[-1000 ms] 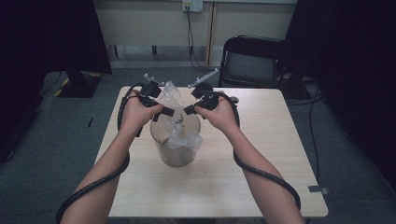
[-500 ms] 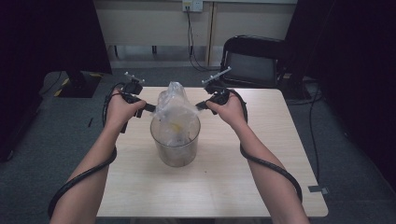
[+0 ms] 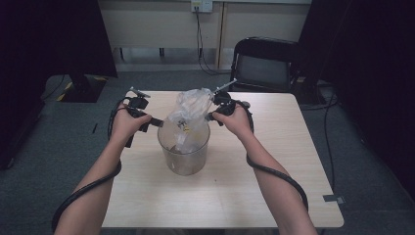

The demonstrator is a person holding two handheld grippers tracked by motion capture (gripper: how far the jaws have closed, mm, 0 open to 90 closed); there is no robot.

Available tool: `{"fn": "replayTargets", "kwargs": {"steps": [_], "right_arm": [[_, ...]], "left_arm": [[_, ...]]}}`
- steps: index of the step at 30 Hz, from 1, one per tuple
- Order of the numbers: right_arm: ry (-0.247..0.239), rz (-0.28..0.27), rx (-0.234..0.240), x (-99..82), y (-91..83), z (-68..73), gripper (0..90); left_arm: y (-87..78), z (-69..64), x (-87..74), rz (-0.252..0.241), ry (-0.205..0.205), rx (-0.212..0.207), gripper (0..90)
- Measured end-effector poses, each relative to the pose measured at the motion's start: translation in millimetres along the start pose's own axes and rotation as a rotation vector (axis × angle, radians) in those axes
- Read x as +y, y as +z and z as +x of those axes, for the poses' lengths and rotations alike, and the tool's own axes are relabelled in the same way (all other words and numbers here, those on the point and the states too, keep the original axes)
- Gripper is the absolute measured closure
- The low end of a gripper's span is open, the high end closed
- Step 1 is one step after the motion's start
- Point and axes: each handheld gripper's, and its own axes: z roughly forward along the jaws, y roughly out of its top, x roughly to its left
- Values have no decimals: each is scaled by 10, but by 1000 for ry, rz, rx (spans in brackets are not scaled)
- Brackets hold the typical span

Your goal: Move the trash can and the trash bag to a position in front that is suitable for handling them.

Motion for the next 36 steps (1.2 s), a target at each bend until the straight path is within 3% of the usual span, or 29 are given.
{"fn": "replayTargets", "kwargs": {"steps": [1, 5, 8, 10, 14, 17, 18, 19, 20, 21, 22, 23, 24, 26, 27, 28, 30, 32, 36], "right_arm": [[-6, -2, 0, -2, -8, 8, 872], [-23, -26, -20, 38, -135, 48, 825], [-34, -45, -40, 103, -275, 102, 814], [-49, -69, -34, 144, -357, 153, 809], [-83, -78, -30, 208, -446, 302, 810], [-103, -83, -17, 264, -444, 417, 815], [-108, -83, -8, 283, -435, 452, 815], [-108, -83, -8, 283, -435, 452, 815], [-126, -77, 3, 325, -403, 528, 812], [-130, -75, 13, 341, -387, 562, 812], [-142, -73, 17, 352, -375, 580, 808], [-145, -71, 20, 362, -364, 605, 807], [-161, -68, 23, 374, -349, 628, 800], [-179, -53, 31, 390, -308, 666, 770], [-185, -50, 45, 396, -283, 680, 753], [-184, -49, 48, 399, -275, 685, 732], [-189, -59, 33, 408, -275, 687, 668], [-190, -71, 9, 410, -294, 672, 599], [-172, -72, -48, 375, -301, 540, 610]], "left_arm": [[-40, 0, 3, -21, 2, 7, 879], [-290, -51, 60, -132, 27, 5, 574], [-486, -189, 112, -165, 70, -25, 546], [-546, -325, 118, -150, 103, -45, 512], [-503, -636, 140, -160, 167, -80, 426], [-395, -769, 210, -164, 163, -87, 399], [-335, -796, 246, -160, 162, -68, 388], [-335, -796, 246, -160, 162, -68, 397], [-222, -795, 300, -137, 191, -12, 410], [-186, -780, 317, -127, 186, 6, 414], [-151, -759, 330, -137, 173, 3, 416], [-116, -731, 344, -151, 167, -30, 435], [-92, -707, 352, -167, 161, -66, 508], [-83, -688, 355, -173, 152, -77, 638], [-56, -664, 356, -131, 157, -77, 787], [-44, -659, 359, -120, 171, -69, 791], [-39, -644, 371, -95, 165, -55, 898], [-104, -619, 389, -99, 174, 11, 900], [-250, -532, 360, -110, 146, 25, 900]]}}
